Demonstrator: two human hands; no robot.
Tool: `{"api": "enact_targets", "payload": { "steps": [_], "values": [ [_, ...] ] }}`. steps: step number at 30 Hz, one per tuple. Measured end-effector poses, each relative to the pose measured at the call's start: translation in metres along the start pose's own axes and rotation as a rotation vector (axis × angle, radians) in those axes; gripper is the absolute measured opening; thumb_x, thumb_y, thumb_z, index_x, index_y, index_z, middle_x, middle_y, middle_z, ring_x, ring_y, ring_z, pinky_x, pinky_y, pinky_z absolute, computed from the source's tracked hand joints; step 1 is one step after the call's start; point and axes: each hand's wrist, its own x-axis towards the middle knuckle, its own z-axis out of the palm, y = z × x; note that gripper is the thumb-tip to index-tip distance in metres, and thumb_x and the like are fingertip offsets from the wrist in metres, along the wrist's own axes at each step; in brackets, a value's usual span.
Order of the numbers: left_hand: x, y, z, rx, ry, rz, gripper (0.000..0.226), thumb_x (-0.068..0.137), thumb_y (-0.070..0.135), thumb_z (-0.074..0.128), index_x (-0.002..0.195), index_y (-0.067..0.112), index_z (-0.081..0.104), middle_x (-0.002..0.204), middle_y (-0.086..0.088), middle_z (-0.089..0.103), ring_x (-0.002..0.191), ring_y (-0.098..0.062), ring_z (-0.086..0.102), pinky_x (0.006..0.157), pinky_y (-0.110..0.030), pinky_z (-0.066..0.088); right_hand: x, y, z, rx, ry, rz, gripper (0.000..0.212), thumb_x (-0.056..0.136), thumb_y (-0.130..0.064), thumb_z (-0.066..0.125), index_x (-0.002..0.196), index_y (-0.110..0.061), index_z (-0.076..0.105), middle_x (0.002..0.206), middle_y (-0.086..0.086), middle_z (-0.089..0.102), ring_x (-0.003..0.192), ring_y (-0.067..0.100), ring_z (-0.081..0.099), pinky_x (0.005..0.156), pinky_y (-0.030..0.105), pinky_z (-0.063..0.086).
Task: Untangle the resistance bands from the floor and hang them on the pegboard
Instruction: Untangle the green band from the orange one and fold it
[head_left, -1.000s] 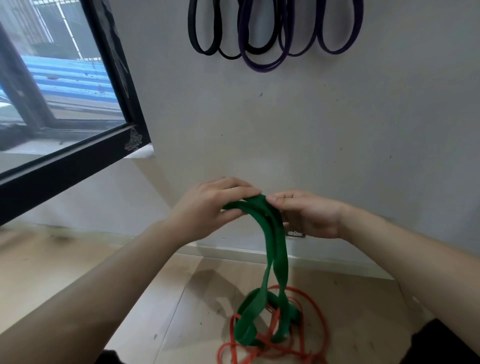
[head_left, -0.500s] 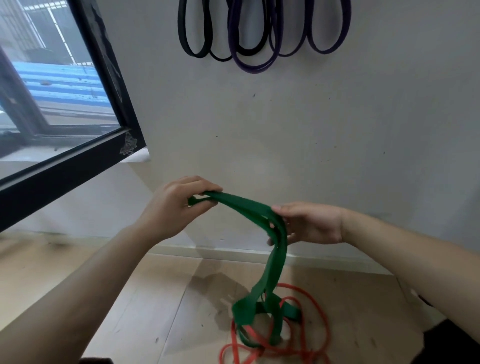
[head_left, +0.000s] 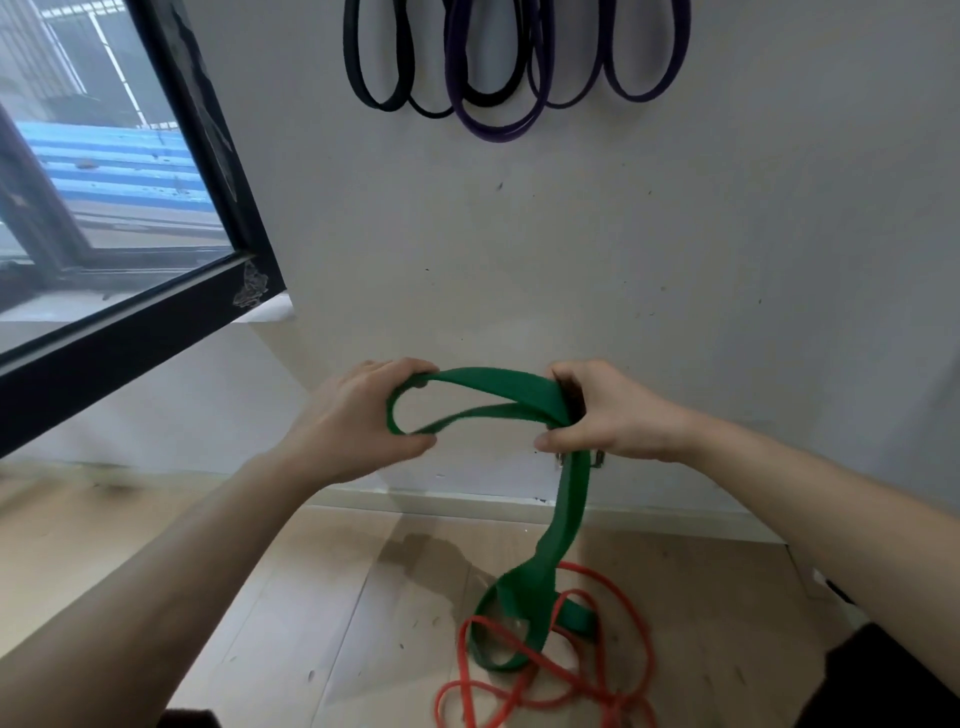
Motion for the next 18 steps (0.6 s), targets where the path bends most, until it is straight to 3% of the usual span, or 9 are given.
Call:
{"api": "enact_targets", "payload": {
  "steps": [4, 7, 9, 11, 14, 18],
  "values": [
    [0.003, 0.031, 0.013, -0.016, -0.070, 0.096, 0.099, 0.065, 0.054, 0.076, 0.151, 0.036, 0.031, 0.131, 0.012, 0.059, 0.116, -0.012, 0.055, 0.096, -0.032, 0.045, -0.002, -0.007, 0.005, 0.050, -0.015, -0.007, 0.028, 0.078, -0.009, 0.084, 0.090, -0.006, 0.059, 0.075, 0.002, 0.056, 0.066, 0.012, 0.058, 0.065, 0.035, 0.052],
    [0.007, 0.050, 0.017, -0.097, -0.073, 0.131, 0.106, 0.063, 0.062, 0.078, 0.153, 0.036, 0.029, 0.137, 0.012, 0.056, 0.121, -0.008, 0.053, 0.101, -0.030, 0.045, -0.002, -0.012, 0.009, 0.006, -0.056, -0.023, 0.027, 0.079, -0.009, 0.083, 0.085, -0.009, 0.057, 0.071, 0.000, 0.055, 0.061, 0.008, 0.055, 0.057, 0.025, 0.047],
    [0.009, 0.058, 0.023, -0.124, -0.126, 0.121, 0.095, 0.063, 0.064, 0.079, 0.145, 0.037, 0.040, 0.129, 0.016, 0.061, 0.115, -0.006, 0.058, 0.096, -0.029, 0.049, -0.002, -0.013, 0.011, -0.008, -0.061, -0.036, 0.027, 0.078, -0.007, 0.083, 0.083, -0.010, 0.057, 0.071, 0.000, 0.056, 0.061, 0.008, 0.056, 0.057, 0.027, 0.048],
    [0.010, 0.062, 0.030, -0.160, -0.188, 0.095, 0.068, 0.066, 0.061, 0.079, 0.125, 0.036, 0.055, 0.106, 0.018, 0.067, 0.094, -0.005, 0.063, 0.082, -0.031, 0.054, -0.002, -0.012, 0.012, -0.017, -0.071, -0.051, 0.024, 0.076, -0.005, 0.083, 0.086, -0.009, 0.061, 0.073, 0.002, 0.060, 0.065, 0.013, 0.059, 0.062, 0.036, 0.052],
    [0.014, 0.061, 0.034, -0.340, -0.231, 0.047, 0.029, 0.074, 0.037, 0.083, 0.090, 0.024, 0.063, 0.074, 0.012, 0.060, 0.066, -0.005, 0.055, 0.063, -0.030, 0.045, -0.003, -0.012, 0.012, -0.042, -0.087, -0.051, 0.023, 0.075, -0.006, 0.082, 0.086, -0.010, 0.063, 0.073, 0.002, 0.061, 0.066, 0.016, 0.060, 0.064, 0.041, 0.052],
    [0.015, 0.062, 0.026, -0.497, -0.296, 0.032, 0.024, 0.079, 0.033, 0.084, 0.086, 0.018, 0.067, 0.067, 0.000, 0.057, 0.058, -0.010, 0.051, 0.056, -0.024, 0.039, -0.004, -0.006, 0.007, -0.011, -0.080, 0.005, 0.025, 0.076, -0.008, 0.081, 0.087, 0.000, 0.059, 0.070, 0.006, 0.055, 0.061, 0.014, 0.055, 0.056, 0.033, 0.046]
  ]
}}
